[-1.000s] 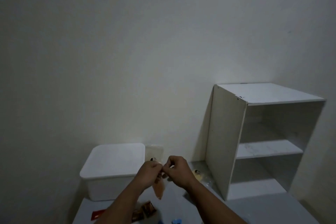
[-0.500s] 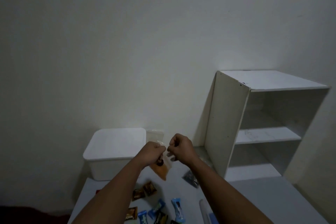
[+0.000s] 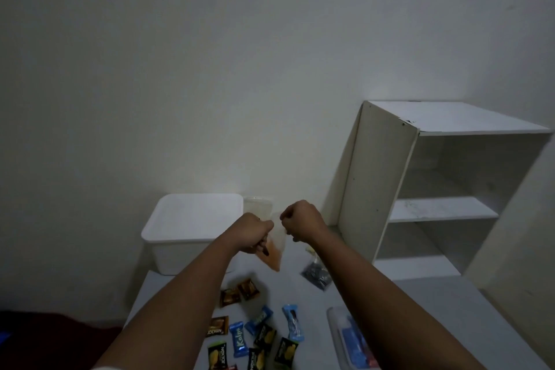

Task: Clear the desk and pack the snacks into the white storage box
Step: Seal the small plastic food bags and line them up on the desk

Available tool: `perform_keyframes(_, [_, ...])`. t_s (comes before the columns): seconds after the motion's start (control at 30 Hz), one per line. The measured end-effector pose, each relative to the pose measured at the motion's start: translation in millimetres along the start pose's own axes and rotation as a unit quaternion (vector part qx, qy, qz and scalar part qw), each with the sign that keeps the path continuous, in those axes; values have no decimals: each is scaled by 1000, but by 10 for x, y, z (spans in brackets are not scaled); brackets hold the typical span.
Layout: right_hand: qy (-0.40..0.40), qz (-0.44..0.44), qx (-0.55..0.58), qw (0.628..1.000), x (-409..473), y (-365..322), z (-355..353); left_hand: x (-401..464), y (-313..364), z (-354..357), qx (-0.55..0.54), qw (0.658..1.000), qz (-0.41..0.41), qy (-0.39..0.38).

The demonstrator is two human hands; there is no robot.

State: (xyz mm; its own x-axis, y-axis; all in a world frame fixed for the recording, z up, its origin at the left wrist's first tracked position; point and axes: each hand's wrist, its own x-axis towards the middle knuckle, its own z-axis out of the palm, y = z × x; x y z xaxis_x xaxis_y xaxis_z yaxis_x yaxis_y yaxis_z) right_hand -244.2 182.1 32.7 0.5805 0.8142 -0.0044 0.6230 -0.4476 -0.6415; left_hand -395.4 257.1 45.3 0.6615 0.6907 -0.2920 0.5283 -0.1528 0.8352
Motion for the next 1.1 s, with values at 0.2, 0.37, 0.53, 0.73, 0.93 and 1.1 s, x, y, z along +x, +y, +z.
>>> perform_keyframes(0.2, [-57,-78,45,994,-3,23,-202,19,-68,-121,-35,985,87,141])
perform_keyframes(0.37, [-90,-99,80,988,-4,13,-251,53,-160,-109,-33,987,130,88])
perform_keyframes(0.53, [-115,-118,84,983,-51,-23,-262,45,-186,-77,-33,986,136,90])
perform_keyframes(0.73, [-142,-130,117,974,-119,-50,-313,-7,-148,-72,-47,985,141,82])
perform_keyframes(0.93, [-90,-99,245,960,-179,8,-342,-6,-153,-58,-101,979,145,104])
perform_keyframes(1.1, [-51,-53,354,932,-204,127,-303,12,-110,-38,-179,967,120,134])
